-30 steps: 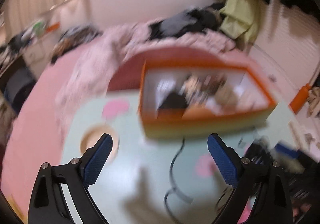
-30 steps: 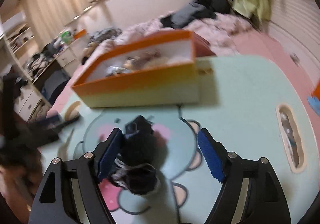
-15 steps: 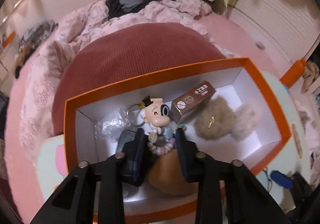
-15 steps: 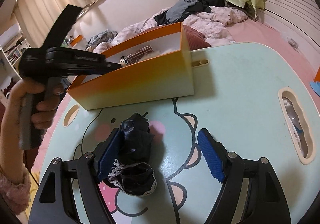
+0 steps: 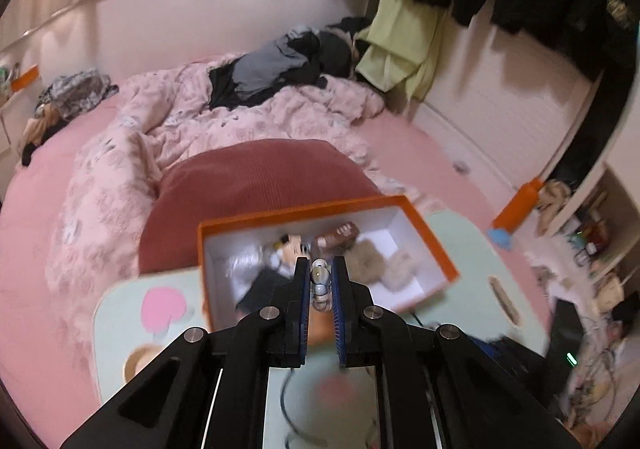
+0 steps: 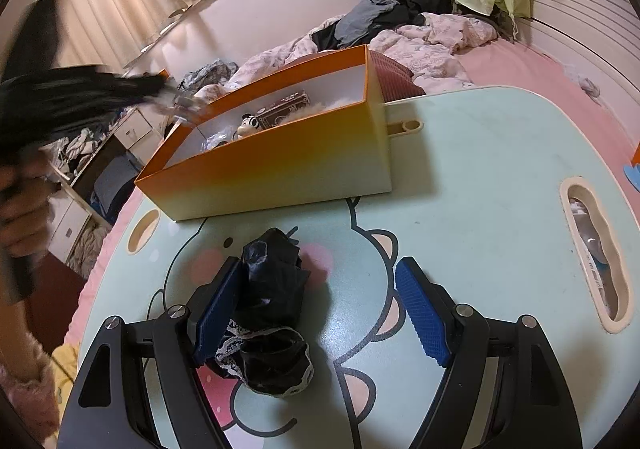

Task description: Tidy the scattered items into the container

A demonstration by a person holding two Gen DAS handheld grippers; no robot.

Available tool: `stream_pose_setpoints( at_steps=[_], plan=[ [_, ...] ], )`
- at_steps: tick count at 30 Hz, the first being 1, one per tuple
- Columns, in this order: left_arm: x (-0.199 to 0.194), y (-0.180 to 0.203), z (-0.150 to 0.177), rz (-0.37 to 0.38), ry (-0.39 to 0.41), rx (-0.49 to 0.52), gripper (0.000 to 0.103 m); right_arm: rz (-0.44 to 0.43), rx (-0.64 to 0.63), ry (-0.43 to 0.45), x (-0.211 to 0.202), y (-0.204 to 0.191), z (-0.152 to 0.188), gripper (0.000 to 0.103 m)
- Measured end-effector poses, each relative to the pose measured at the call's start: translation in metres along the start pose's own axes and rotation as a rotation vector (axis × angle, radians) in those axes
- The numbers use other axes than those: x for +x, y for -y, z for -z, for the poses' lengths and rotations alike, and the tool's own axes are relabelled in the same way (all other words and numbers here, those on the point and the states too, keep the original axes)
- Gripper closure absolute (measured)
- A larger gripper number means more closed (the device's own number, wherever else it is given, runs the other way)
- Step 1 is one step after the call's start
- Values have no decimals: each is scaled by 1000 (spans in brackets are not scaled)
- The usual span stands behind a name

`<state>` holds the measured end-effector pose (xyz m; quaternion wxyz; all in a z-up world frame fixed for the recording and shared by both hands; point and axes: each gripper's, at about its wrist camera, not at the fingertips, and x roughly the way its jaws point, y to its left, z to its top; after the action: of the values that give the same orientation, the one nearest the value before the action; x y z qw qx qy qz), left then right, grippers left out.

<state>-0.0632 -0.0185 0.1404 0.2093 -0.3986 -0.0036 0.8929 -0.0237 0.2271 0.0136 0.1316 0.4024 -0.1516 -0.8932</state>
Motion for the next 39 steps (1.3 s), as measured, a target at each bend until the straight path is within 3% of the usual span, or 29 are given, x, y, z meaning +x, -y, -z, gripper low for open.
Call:
stream_pose_setpoints(
  at_steps=[4, 8, 12, 13, 15, 16, 17, 20, 23, 28, 32, 39],
  plan=[
    [-7, -2, 58, 18, -22, -50, 93, 1, -1, 4, -1, -1, 1, 25],
    [34, -7, 116, 28, -111, -128, 93, 6, -1, 5, -2, -3, 2, 25],
    [48, -8, 146, 8, -75, -183, 92, 14, -4, 8, -3, -5, 3, 25],
    [48, -9, 151, 6, -64, -182, 86, 15, -3, 8, -2, -6, 3, 25],
    [44, -6, 155, 34, -37, -170, 64, 14, -2, 9, -3, -6, 3, 25],
    [42, -5, 155, 35, -34, -161, 36, 16, -4, 9, -3, -6, 3, 25],
    [40, -3, 156, 19, -27, -155, 17, 17, -5, 8, -3, -6, 3, 25],
    [29, -2, 160, -4, 14, -148, 13, 26, -5, 17, -6, -7, 1, 25],
    [34, 1, 165, -19, -30, -134, 10, 36, -36, 97, -19, -15, -7, 25],
    [41, 13, 165, -99, -64, -52, 5, 21, -166, 156, -27, -49, -58, 25],
    [52, 26, 167, -211, -115, 22, 0, 94, -195, 43, 16, -72, -112, 25],
    [49, 21, 167, -206, -112, 11, 0, 221, -240, -160, 103, -86, -143, 25]
  ],
)
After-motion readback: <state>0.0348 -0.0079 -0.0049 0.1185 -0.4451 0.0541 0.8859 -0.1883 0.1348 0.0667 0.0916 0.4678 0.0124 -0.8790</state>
